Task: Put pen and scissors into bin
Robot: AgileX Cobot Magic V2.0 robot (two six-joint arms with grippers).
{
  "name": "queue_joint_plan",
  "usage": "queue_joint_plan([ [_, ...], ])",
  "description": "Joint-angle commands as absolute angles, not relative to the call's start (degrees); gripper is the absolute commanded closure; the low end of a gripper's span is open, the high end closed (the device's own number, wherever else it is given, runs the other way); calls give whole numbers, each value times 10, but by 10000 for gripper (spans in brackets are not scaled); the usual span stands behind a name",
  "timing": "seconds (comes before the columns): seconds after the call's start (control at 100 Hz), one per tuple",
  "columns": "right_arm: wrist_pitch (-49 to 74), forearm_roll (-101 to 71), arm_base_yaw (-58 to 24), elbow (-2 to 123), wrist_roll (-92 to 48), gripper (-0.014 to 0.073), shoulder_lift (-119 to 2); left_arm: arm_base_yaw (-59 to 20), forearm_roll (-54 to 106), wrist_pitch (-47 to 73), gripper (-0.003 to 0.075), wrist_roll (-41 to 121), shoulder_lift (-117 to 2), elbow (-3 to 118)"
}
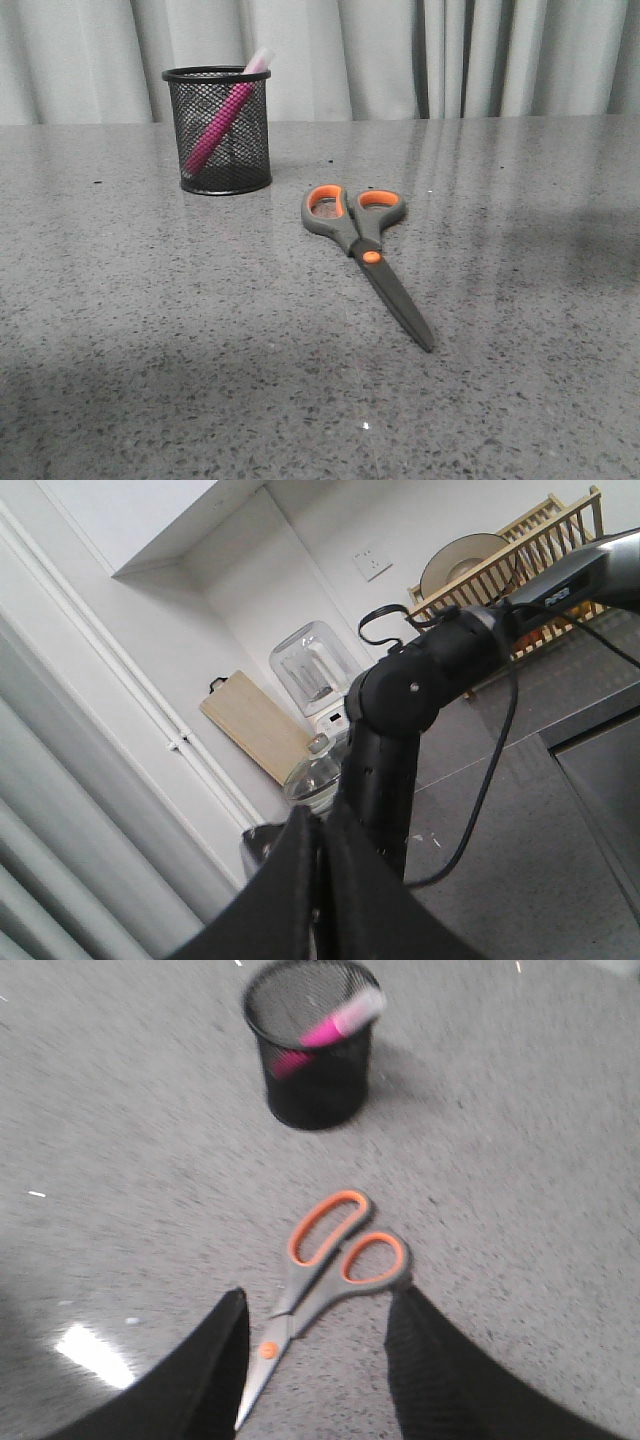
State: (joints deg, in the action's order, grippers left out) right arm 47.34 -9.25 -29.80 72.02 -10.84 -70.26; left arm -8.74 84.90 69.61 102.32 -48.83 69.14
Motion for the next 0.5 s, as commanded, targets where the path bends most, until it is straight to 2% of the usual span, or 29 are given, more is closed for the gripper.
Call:
queue_joint_plan([
  [0.0,463,40,-345,759,36,309,-745,-93,884,672,739,1012,-481,688],
  [0.06,485,62,-359,771,81,309,-783,-93,884,672,739,1012,-475,678],
  [0.22,550,58,-361,800,82,296,-863,-110,884,668,739,1011,-457,655],
  [0.36,550,17,-361,814,82,239,-909,-134,869,667,739,1011,-454,647],
  [0.49,543,-5,-361,816,82,233,-938,-156,850,661,739,1011,-453,647],
])
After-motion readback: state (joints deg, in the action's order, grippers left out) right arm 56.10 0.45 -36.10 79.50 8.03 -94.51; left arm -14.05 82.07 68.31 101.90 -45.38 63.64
